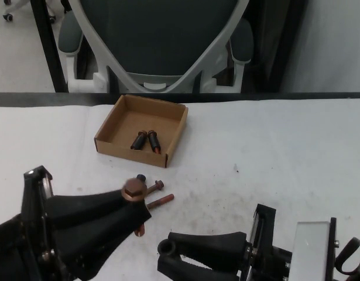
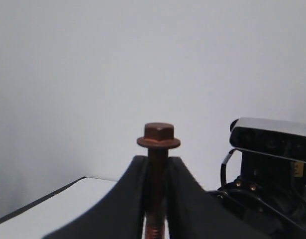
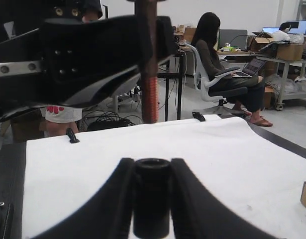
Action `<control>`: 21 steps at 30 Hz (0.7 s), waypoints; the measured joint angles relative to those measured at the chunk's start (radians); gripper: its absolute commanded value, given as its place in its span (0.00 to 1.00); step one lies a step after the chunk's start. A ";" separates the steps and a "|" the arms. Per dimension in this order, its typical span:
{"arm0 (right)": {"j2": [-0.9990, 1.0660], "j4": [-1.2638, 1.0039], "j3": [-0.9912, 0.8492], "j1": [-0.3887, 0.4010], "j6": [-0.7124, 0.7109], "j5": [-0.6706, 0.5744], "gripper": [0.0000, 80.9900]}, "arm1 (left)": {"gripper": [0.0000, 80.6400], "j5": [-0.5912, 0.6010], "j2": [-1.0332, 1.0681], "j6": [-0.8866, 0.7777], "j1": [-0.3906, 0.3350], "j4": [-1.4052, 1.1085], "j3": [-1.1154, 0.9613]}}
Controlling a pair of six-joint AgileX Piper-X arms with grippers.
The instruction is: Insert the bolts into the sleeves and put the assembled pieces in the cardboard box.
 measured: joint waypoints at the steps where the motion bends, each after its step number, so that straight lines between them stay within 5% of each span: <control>1: 0.000 -0.001 0.000 -0.001 0.000 0.000 0.00 | 0.01 -0.001 0.000 -0.001 -0.002 -0.002 0.000; 9: 0.000 -0.027 0.000 0.006 0.000 -0.002 0.00 | 0.01 -0.060 0.000 0.005 -0.121 -0.037 0.000; 21: 0.000 -0.078 0.000 0.007 0.000 -0.018 0.00 | 0.01 -0.066 0.000 0.042 -0.126 -0.016 0.000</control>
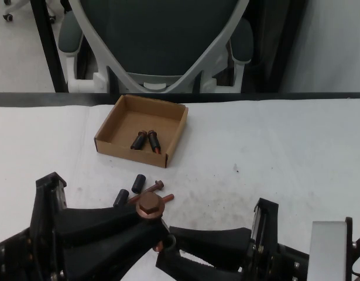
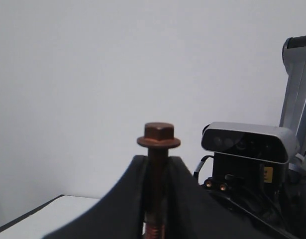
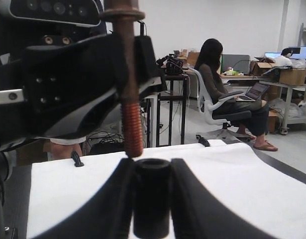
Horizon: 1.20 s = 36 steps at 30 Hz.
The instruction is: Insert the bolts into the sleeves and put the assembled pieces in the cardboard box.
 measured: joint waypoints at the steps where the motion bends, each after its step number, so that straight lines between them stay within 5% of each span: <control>1: 0.000 0.000 0.000 0.000 0.005 -0.004 0.00 | 0.01 0.000 0.000 0.002 0.000 -0.001 0.000; 36: 0.000 -0.041 -0.009 0.008 0.016 -0.058 0.00 | 0.01 0.006 0.000 0.005 -0.017 0.017 0.000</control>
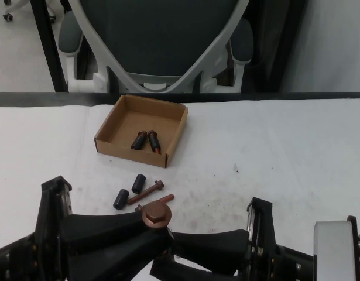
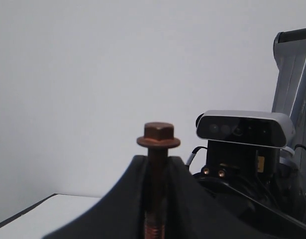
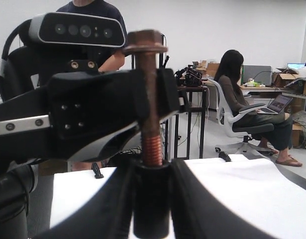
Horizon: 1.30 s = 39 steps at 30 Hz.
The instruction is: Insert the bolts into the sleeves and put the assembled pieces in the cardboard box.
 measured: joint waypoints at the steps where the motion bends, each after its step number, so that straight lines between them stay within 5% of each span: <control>1: 0.000 -0.003 0.000 0.000 0.000 0.000 0.00 | 0.01 0.000 0.000 0.002 0.000 0.000 0.000; 9: 0.000 -0.011 0.000 0.000 -0.006 0.013 0.00 | 0.05 0.019 0.000 0.007 0.026 0.031 -0.002; 16: 0.004 -0.017 0.000 0.000 -0.007 0.019 0.00 | 0.51 0.036 0.000 0.021 0.049 0.070 -0.004; 18: 0.004 -0.017 0.000 0.000 -0.007 0.019 0.00 | 0.57 0.030 0.000 0.027 0.057 0.086 -0.004; 25: 0.004 -0.017 0.000 0.000 -0.007 0.043 0.00 | 0.55 -0.005 -0.002 0.006 0.082 0.099 -0.004; 39: 0.002 -0.062 0.000 0.002 -0.007 0.125 0.00 | 0.55 0.214 0.002 -0.106 0.226 0.149 -0.004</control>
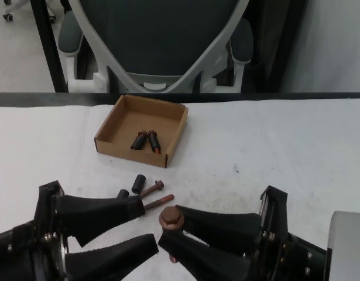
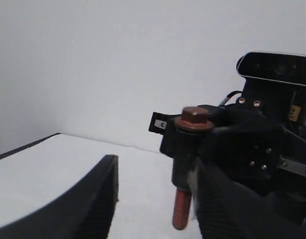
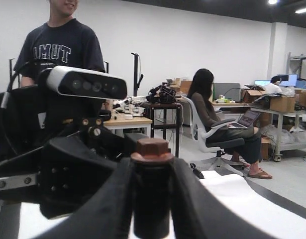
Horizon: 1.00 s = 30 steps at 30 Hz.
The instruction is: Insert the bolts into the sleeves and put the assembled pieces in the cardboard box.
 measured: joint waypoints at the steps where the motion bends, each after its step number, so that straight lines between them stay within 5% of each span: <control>1: 0.000 0.003 0.000 0.000 0.004 0.016 0.00 | 0.55 0.005 0.000 -0.007 0.009 0.000 0.000; 9: 0.000 0.355 -0.115 -0.038 0.091 0.103 0.00 | 0.55 0.010 0.000 -0.004 0.078 0.294 -0.078; 16: 0.000 0.752 -0.292 -0.109 0.097 0.091 0.00 | 0.55 -0.202 0.000 0.164 0.088 0.714 -0.209; 30: 0.030 1.136 -0.577 -0.331 0.097 0.007 0.00 | 0.55 -0.278 0.000 0.182 0.084 0.818 -0.219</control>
